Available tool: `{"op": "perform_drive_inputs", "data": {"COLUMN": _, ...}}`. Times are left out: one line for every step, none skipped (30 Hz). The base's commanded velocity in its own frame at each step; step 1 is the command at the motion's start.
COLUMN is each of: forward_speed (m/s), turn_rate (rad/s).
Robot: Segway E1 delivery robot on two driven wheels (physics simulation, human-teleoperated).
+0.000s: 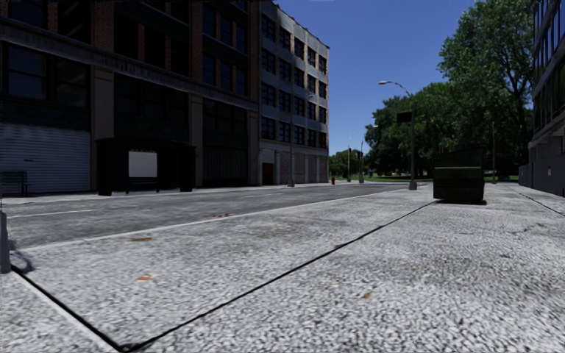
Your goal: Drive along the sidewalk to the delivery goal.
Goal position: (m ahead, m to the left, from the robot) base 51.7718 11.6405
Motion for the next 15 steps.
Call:
{"op": "perform_drive_inputs", "data": {"forward_speed": 1.62, "turn_rate": -0.67}}
{"op": "perform_drive_inputs", "data": {"forward_speed": 1.62, "turn_rate": -0.65}}
{"op": "perform_drive_inputs", "data": {"forward_speed": 1.62, "turn_rate": -0.63}}
{"op": "perform_drive_inputs", "data": {"forward_speed": 1.62, "turn_rate": -0.62}}
{"op": "perform_drive_inputs", "data": {"forward_speed": 1.62, "turn_rate": -0.62}}
{"op": "perform_drive_inputs", "data": {"forward_speed": 1.62, "turn_rate": -0.62}}
{"op": "perform_drive_inputs", "data": {"forward_speed": 1.62, "turn_rate": -0.62}}
{"op": "perform_drive_inputs", "data": {"forward_speed": 1.62, "turn_rate": -0.62}}
{"op": "perform_drive_inputs", "data": {"forward_speed": 1.62, "turn_rate": -0.62}}
{"op": "perform_drive_inputs", "data": {"forward_speed": 1.62, "turn_rate": -0.60}}
{"op": "perform_drive_inputs", "data": {"forward_speed": 1.62, "turn_rate": -0.38}}
{"op": "perform_drive_inputs", "data": {"forward_speed": 1.62, "turn_rate": -0.09}}
{"op": "perform_drive_inputs", "data": {"forward_speed": 1.62, "turn_rate": 0.00}}
{"op": "perform_drive_inputs", "data": {"forward_speed": 1.62, "turn_rate": 0.00}}
{"op": "perform_drive_inputs", "data": {"forward_speed": 1.63, "turn_rate": 0.00}}
